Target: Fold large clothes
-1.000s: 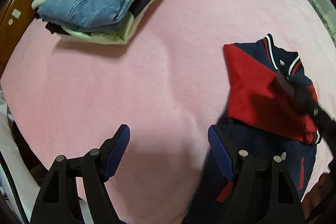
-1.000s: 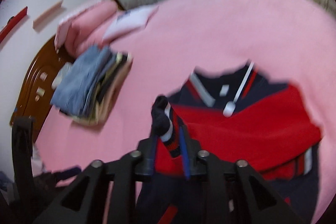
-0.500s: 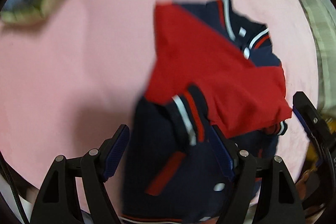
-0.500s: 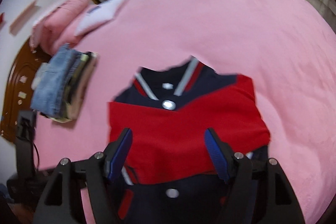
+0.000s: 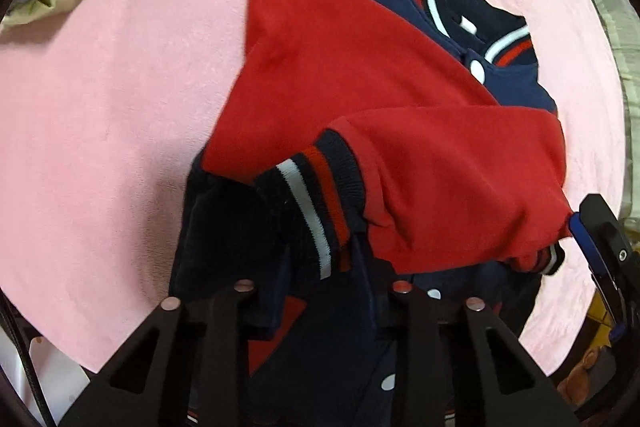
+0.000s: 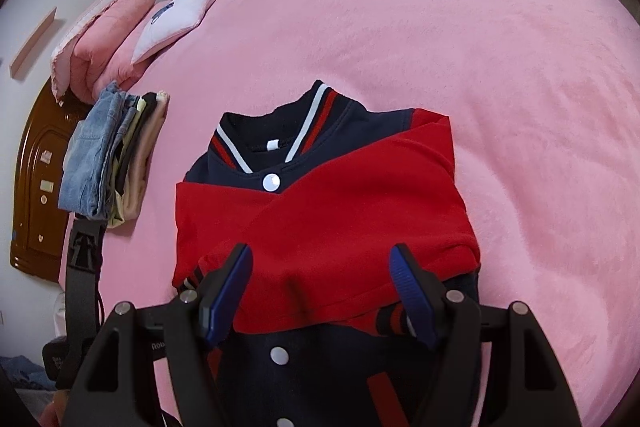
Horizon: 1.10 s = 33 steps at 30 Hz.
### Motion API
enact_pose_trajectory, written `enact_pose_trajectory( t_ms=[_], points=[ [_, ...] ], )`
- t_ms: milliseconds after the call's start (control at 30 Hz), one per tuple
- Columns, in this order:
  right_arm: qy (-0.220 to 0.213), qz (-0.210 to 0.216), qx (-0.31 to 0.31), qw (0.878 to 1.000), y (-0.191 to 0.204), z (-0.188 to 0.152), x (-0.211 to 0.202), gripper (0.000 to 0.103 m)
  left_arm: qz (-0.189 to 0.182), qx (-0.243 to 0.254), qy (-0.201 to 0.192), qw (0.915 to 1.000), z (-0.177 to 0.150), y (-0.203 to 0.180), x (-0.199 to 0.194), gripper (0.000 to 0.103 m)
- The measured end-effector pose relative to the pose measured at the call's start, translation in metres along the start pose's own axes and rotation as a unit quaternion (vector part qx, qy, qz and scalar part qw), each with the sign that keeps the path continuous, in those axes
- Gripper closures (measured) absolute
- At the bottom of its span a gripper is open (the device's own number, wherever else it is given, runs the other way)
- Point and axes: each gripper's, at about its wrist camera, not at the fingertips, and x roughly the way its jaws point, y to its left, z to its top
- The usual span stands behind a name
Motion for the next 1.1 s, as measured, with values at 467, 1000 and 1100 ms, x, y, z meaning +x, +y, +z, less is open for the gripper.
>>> enact_pose_trajectory(
  t_ms=[467,1000,1100],
  points=[
    [-0.001,0.005,0.001,1.0,-0.002,0.009,0.001,0.032,0.061,0.035,-0.07,0.9951,0.002,-0.031,-0.069,0.096],
    [0.015,0.0,0.009,1.0,0.009,0.008,0.028,0.032,0.123,0.054,-0.081,0.9876,0.063,0.008,-0.07,0.098],
    [0.019,-0.002,0.011,1.0,0.009,0.01,0.034,0.032,0.094,0.046,-0.051,0.9932,0.063,0.008,-0.053,0.097]
  ],
)
